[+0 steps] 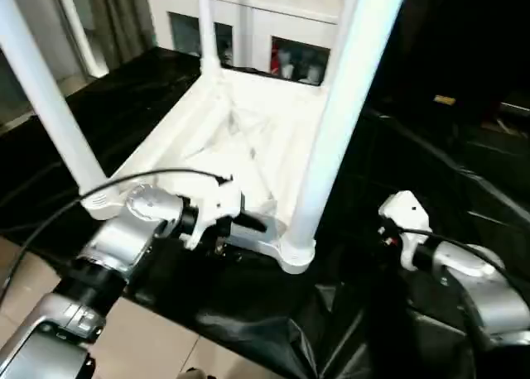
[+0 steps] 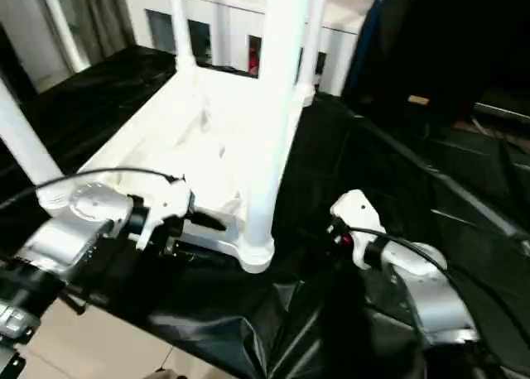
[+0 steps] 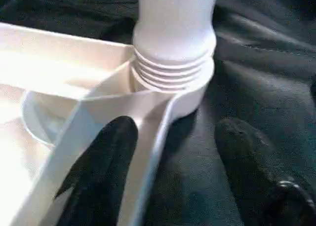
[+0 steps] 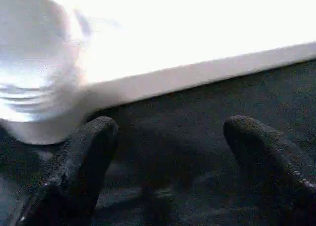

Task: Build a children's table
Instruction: Rotate table base

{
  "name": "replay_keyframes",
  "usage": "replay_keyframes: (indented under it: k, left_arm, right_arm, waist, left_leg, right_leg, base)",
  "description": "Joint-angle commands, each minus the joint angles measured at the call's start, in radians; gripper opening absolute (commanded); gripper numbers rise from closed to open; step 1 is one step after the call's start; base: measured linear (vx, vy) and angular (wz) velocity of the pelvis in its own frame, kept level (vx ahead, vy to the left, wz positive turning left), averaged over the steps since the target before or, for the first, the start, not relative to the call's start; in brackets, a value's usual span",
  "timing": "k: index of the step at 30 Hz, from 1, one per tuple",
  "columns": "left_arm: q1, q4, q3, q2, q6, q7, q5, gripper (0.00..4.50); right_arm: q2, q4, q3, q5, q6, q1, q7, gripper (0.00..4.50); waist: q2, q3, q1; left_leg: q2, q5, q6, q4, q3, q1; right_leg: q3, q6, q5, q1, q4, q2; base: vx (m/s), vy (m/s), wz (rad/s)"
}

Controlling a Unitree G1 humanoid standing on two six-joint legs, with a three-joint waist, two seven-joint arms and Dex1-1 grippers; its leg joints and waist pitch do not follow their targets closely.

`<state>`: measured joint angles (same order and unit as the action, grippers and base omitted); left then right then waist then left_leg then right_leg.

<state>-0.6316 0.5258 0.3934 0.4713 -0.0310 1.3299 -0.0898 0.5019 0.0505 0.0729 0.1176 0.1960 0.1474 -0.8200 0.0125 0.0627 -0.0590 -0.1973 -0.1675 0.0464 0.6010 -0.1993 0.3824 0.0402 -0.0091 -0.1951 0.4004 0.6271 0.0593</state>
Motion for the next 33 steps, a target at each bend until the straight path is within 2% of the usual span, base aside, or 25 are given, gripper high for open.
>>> replay_keyframes:
  k: [1, 3, 4, 10, 14, 15, 19, 21, 23, 25, 33]
  left_arm:
    - [-0.047, 0.069, 0.009, -0.021, 0.052, 0.007, 0.023, 2.82]
    - [-0.072, 0.121, 0.007, -0.035, 0.078, 0.001, 0.030, 2.57]
    - [-0.083, 0.144, 0.007, -0.040, 0.087, 0.000, 0.033, 2.40]
    - [-0.136, 0.274, 0.005, -0.072, 0.153, 0.016, 0.053, 1.95]
    - [-0.168, 0.341, 0.026, -0.075, 0.180, 0.051, 0.085, 1.54]
    - [-0.172, 0.352, 0.028, -0.074, 0.180, 0.058, 0.087, 1.54]
    - [-0.185, 0.397, 0.023, -0.075, 0.209, 0.056, 0.097, 1.15]
    - [-0.189, 0.413, 0.021, -0.077, 0.218, 0.061, 0.103, 1.09]
    - [-0.192, 0.435, 0.021, -0.078, 0.234, 0.057, 0.115, 0.88]
    - [-0.200, 0.466, 0.017, -0.082, 0.253, 0.058, 0.124, 0.78]
    - [-0.209, 0.509, 0.002, -0.090, 0.278, 0.045, 0.130, 0.25]
  right_arm:
    - [0.034, -0.084, 0.009, 0.053, 0.059, -0.027, -0.061, 4.00]
    - [0.056, -0.135, 0.018, 0.089, 0.096, -0.049, -0.107, 4.00]
    - [0.068, -0.155, 0.025, 0.101, 0.108, -0.060, -0.127, 4.00]
    - [0.138, -0.242, 0.043, 0.119, 0.163, -0.114, -0.188, 4.00]
    - [0.170, -0.247, 0.019, 0.121, 0.178, -0.099, -0.198, 4.00]
    - [0.171, -0.243, 0.020, 0.118, 0.179, -0.092, -0.197, 4.00]
    - [0.170, -0.241, 0.029, 0.121, 0.192, -0.072, -0.191, 4.00]
    - [0.170, -0.243, 0.033, 0.122, 0.196, -0.068, -0.191, 4.00]
    - [0.167, -0.241, 0.041, 0.120, 0.199, -0.063, -0.189, 4.00]
    - [0.167, -0.240, 0.050, 0.121, 0.201, -0.058, -0.186, 4.00]
    - [0.158, -0.231, 0.054, 0.120, 0.200, -0.046, -0.182, 4.00]
  waist:
    - [0.004, -0.069, 0.003]
    - [0.000, -0.068, -0.004]
    - [0.002, -0.069, -0.003]
    - [0.006, -0.069, 0.001]
    - [0.008, -0.067, 0.002]
    - [0.012, -0.068, 0.003]
    - [0.012, -0.069, 0.001]
    - [0.013, -0.069, 0.001]
    - [0.009, -0.069, -0.001]
    - [0.012, -0.070, -0.001]
    - [0.013, -0.071, 0.001]
  left_leg:
    - [-0.034, -0.279, 0.002, -0.070, 0.022, -0.025]
    - [-0.033, -0.270, -0.012, -0.067, 0.021, -0.026]
    - [-0.032, -0.264, -0.020, -0.067, 0.021, -0.023]
    - [-0.033, -0.251, -0.028, -0.064, 0.021, -0.020]
    - [-0.033, -0.249, -0.030, -0.063, 0.022, -0.021]
    - [-0.033, -0.248, -0.030, -0.063, 0.021, -0.022]
    - [-0.035, -0.234, -0.035, -0.061, 0.021, -0.022]
    - [-0.034, -0.230, -0.037, -0.061, 0.021, -0.021]
    - [-0.035, -0.228, -0.038, -0.061, 0.021, -0.022]
    - [-0.034, -0.230, -0.037, -0.061, 0.021, -0.022]
    - [-0.034, -0.224, -0.036, -0.061, 0.022, -0.020]
  right_leg:
    - [-0.044, -0.192, -0.229, -0.043, -0.091, 0.072]
    - [-0.046, -0.186, -0.238, -0.044, -0.092, 0.073]
    - [-0.045, -0.182, -0.237, -0.048, -0.093, 0.071]
    - [-0.044, -0.184, -0.256, -0.046, -0.096, 0.075]
    - [-0.044, -0.173, -0.286, -0.043, -0.100, 0.075]
    - [-0.044, -0.171, -0.286, -0.043, -0.100, 0.074]
    - [-0.043, -0.191, -0.253, -0.043, -0.095, 0.076]
    - [-0.043, -0.193, -0.244, -0.044, -0.093, 0.075]
    - [-0.043, -0.195, -0.238, -0.044, -0.093, 0.076]
    - [-0.042, -0.197, -0.233, -0.045, -0.093, 0.076]
    - [-0.042, -0.205, -0.222, -0.049, -0.090, 0.078]
  base:
    - [0.000, 0.000, 0.00]
    - [0.000, 0.000, 0.00]
    - [0.000, 0.000, 0.00]
    - [0.000, 0.000, 0.00]
    - [0.000, 0.000, 0.00]
    - [0.000, 0.000, 0.00]
    - [0.000, 0.000, 0.00]
    - [0.000, 0.000, 0.00]
    - [0.000, 0.000, 0.00]
    - [0.000, 0.000, 0.00]
    - [0.000, 0.000, 0.00]
